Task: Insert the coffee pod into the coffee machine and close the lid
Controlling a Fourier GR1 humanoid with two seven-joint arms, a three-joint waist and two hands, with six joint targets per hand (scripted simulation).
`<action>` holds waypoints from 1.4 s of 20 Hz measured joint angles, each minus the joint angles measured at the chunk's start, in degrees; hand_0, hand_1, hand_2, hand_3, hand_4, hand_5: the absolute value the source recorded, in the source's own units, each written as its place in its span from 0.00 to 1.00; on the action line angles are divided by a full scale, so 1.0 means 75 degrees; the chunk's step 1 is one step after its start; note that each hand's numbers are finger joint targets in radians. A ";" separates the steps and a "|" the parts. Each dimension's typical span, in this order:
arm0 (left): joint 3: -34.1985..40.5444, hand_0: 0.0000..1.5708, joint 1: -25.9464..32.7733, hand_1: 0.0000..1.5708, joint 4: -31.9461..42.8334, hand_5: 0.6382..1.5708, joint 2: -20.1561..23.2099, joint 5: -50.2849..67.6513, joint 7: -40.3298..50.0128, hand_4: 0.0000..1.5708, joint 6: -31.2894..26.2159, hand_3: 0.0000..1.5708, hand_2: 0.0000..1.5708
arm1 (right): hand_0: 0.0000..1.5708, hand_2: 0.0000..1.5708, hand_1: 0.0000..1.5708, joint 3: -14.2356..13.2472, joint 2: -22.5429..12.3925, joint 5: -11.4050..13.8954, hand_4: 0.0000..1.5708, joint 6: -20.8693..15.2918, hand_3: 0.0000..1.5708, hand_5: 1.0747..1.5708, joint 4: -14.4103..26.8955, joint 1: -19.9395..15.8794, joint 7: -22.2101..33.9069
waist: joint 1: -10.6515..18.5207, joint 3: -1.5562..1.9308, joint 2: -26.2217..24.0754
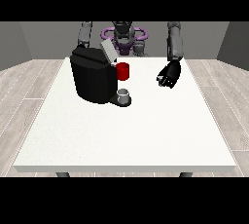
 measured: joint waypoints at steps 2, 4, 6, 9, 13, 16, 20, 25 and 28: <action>0.0084 0.92 -0.0111 0.92 -0.0089 1.00 -0.0119 0.0172 -0.0139 0.33 -0.0233 0.87 0.91 | 0.00 0.00 0.00 -0.0135 -0.0038 -0.0047 0.00 -0.0015 0.00 1.00 0.0188 0.0001 0.0006 | 0.0120 0.0000 -0.0164; 0.0204 0.92 -0.0292 0.92 -0.0131 1.00 -0.0154 0.0357 -0.0201 0.34 -0.0569 0.86 0.91 | 0.00 0.00 0.00 -0.0224 -0.0129 -0.0076 0.00 0.0043 0.00 1.00 0.0362 0.0042 -0.0092 | 0.0152 0.0000 -0.0284; 0.0235 0.90 -0.0397 0.90 -0.0170 1.00 -0.0238 0.0424 -0.0112 0.33 -0.0875 0.84 0.89 | 0.00 0.00 0.00 -0.0242 -0.0165 -0.0078 0.00 0.0104 0.00 1.00 0.0514 0.0115 -0.0192 | 0.0192 0.0002 -0.0495; 0.0190 0.87 -0.0574 0.87 -0.0298 1.00 -0.0389 0.0449 0.0077 0.32 -0.1352 0.84 0.88 | 0.00 0.00 0.00 -0.0246 -0.0067 -0.0079 0.00 0.0062 0.00 1.00 0.0748 0.0249 -0.0316 | 0.0255 0.0001 -0.0841; 0.0213 0.91 -0.1011 0.91 -0.0491 1.00 -0.0426 0.0500 0.0321 0.35 -0.1991 0.85 0.89 | 0.00 0.00 0.00 -0.0315 -0.0069 -0.0109 0.00 0.0098 0.00 1.00 0.0981 0.0172 -0.0361 | 0.0275 0.0002 -0.1084; 0.0127 0.91 -0.1138 0.91 -0.0693 1.00 -0.0701 0.0434 0.0574 0.35 -0.2146 0.85 0.89 | 0.00 0.00 0.00 -0.0404 -0.0024 -0.0213 0.00 0.0114 0.00 1.00 0.1117 0.0151 -0.0497 | 0.0316 0.0002 -0.1244; 0.0120 0.85 -0.1230 0.85 -0.0902 1.00 -0.0964 0.0420 0.0900 0.38 -0.2408 0.84 0.86 | 0.00 0.00 0.00 -0.0496 -0.0021 -0.0322 0.00 0.0153 0.00 1.00 0.1142 0.0115 -0.0485 | 0.0334 0.0001 -0.1469; 0.0334 0.61 -0.1807 0.61 -0.1094 1.00 -0.1105 0.0581 0.1335 0.33 -0.2841 0.86 0.74 | 0.00 0.00 0.00 -0.0636 -0.0103 -0.0389 0.00 0.0143 0.00 1.00 0.1167 0.0014 -0.0545 | 0.0204 0.0001 -0.1531; 0.0644 0.76 -0.2306 0.76 -0.1087 1.00 -0.1059 0.0782 0.1658 0.31 -0.3094 0.80 0.79 | 0.00 0.00 0.00 -0.0681 -0.0128 -0.0409 0.00 0.0120 0.00 1.00 0.1099 -0.0209 -0.0395 | 0.0068 0.0001 -0.1439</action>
